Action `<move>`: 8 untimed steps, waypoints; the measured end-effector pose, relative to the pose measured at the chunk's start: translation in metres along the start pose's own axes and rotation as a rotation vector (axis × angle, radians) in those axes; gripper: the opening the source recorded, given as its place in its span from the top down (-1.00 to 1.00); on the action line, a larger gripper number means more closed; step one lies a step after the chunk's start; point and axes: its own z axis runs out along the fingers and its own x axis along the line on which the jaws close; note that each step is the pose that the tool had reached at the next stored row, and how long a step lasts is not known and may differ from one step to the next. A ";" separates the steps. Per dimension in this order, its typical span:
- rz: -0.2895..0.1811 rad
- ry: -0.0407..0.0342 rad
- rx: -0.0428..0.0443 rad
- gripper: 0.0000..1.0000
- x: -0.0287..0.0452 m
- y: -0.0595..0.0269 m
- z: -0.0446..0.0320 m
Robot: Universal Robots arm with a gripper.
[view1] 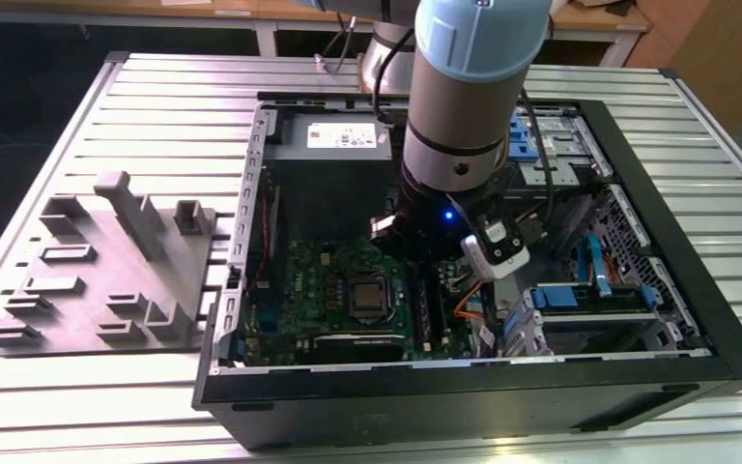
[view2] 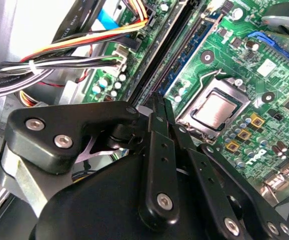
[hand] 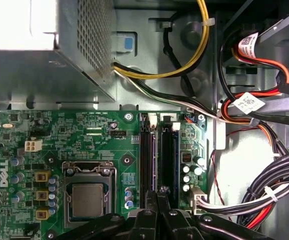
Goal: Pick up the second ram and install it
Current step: 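Insert the second ram into the second slot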
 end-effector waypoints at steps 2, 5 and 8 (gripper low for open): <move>0.000 0.0000 0.0002 0.77 0.0000 0.0000 0.0000; 0.000 0.0000 0.0001 0.77 0.0000 0.0000 0.0002; 0.000 -0.0028 -0.0007 0.77 0.0011 0.0000 0.0002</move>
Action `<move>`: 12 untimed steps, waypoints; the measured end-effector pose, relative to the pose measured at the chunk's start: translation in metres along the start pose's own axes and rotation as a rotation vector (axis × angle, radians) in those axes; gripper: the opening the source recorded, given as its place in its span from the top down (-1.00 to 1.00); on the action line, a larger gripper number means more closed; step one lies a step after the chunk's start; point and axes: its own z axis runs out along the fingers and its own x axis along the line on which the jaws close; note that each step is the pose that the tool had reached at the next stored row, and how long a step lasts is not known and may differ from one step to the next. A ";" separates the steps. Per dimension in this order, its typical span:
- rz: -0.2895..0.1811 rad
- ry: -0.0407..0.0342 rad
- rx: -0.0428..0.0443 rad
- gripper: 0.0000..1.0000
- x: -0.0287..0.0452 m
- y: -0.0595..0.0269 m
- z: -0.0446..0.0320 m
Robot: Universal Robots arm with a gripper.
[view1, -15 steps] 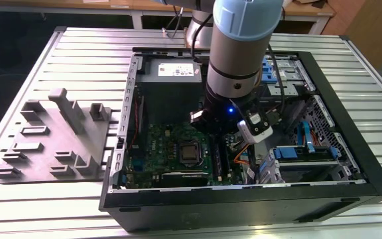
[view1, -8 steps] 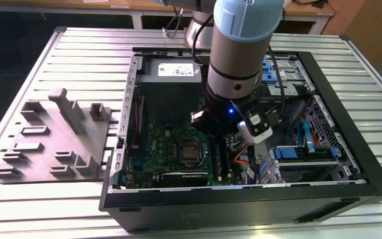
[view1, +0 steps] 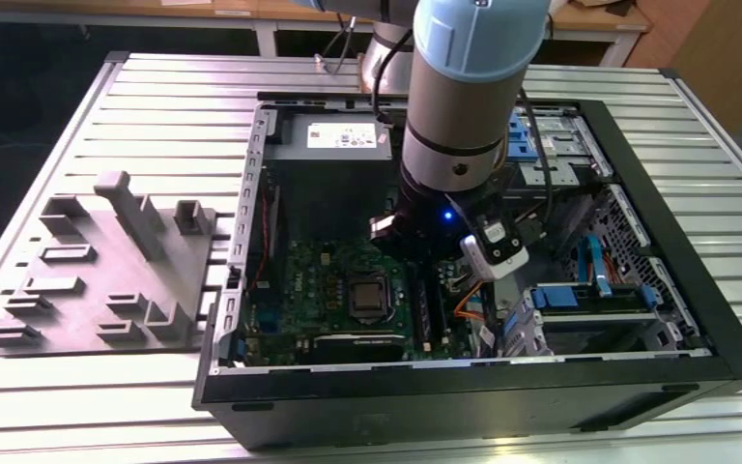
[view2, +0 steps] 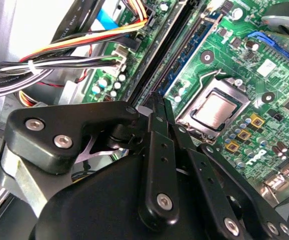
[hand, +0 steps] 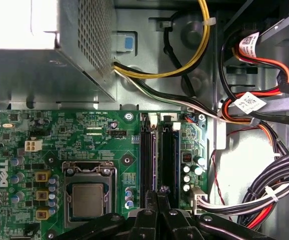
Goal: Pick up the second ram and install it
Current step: 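Insert the second ram into the second slot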
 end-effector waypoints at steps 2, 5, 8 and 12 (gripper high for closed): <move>0.000 -0.0027 -0.0008 0.77 0.0009 -0.0001 -0.0001; 0.000 -0.0048 -0.0020 0.77 0.0014 -0.0001 -0.0001; 0.000 -0.0059 -0.0038 0.77 0.0015 -0.0001 -0.0009; 0.000 -0.0061 -0.0044 0.77 0.0014 0.0000 -0.0014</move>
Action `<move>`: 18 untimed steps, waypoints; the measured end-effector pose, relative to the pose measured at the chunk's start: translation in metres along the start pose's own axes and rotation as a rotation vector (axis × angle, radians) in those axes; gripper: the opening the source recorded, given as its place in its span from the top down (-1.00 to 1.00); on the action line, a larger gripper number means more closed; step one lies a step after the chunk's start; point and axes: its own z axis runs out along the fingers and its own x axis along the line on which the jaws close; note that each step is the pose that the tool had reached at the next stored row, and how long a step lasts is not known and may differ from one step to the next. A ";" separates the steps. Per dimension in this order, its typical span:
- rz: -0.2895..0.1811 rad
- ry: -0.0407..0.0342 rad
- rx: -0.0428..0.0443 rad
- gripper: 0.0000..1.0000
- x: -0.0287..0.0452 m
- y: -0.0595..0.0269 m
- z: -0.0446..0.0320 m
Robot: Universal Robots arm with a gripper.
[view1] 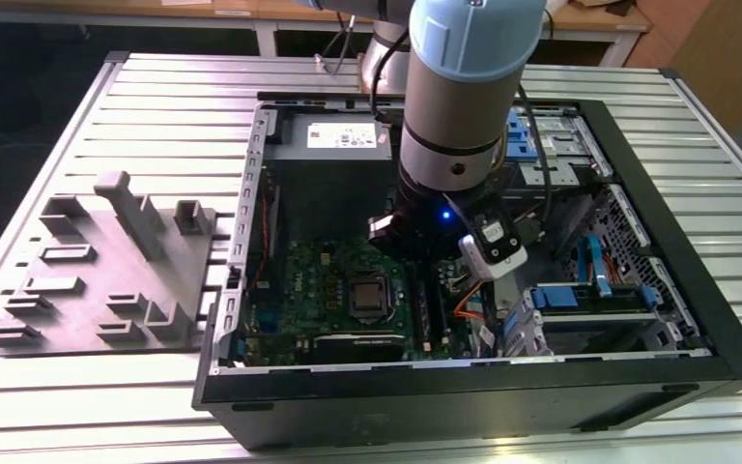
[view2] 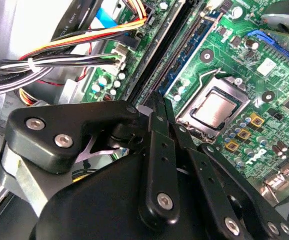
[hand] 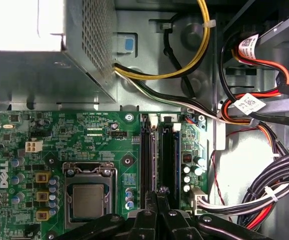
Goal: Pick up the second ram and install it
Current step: 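Insert the second ram into the second slot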
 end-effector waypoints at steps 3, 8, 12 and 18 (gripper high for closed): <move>0.000 0.0002 0.0005 0.77 0.0000 -0.0001 0.0002; 0.000 0.0001 0.0004 0.77 0.0000 -0.0001 0.0022; 0.000 0.0001 0.0003 0.77 0.0000 -0.0001 0.0037; 0.000 0.0002 0.0005 0.77 0.0001 -0.0001 0.0051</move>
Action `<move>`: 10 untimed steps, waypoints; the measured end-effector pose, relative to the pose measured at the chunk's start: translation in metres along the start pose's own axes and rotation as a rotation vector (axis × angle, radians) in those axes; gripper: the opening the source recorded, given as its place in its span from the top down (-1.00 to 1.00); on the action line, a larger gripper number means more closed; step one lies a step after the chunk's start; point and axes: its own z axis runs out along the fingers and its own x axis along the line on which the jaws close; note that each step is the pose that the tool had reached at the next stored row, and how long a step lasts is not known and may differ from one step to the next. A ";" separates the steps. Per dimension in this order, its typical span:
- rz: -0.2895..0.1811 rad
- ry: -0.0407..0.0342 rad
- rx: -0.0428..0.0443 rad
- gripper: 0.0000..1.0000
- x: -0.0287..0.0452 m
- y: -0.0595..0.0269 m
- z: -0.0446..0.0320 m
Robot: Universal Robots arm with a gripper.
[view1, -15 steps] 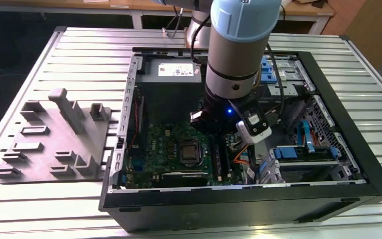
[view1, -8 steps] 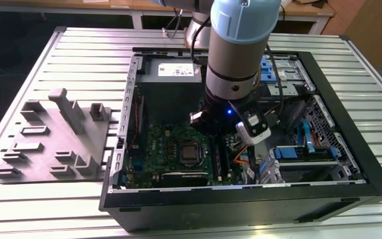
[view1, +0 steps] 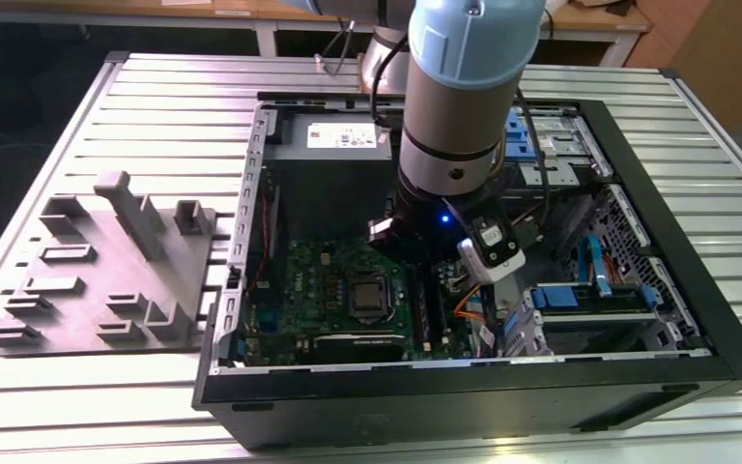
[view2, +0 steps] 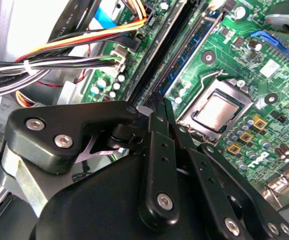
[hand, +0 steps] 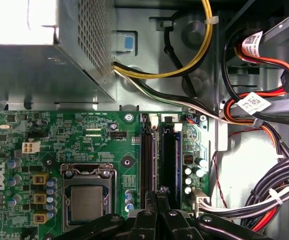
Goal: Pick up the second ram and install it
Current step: 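Insert the second ram into the second slot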
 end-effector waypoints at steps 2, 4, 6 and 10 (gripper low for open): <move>0.000 -0.0001 -0.0001 0.77 0.0000 0.0000 0.0001; 0.000 0.0000 -0.0002 0.77 0.0000 0.0000 0.0002; 0.000 -0.0001 -0.0001 0.77 0.0000 0.0000 0.0003; 0.000 -0.0002 -0.0050 0.77 0.0001 0.0000 0.0012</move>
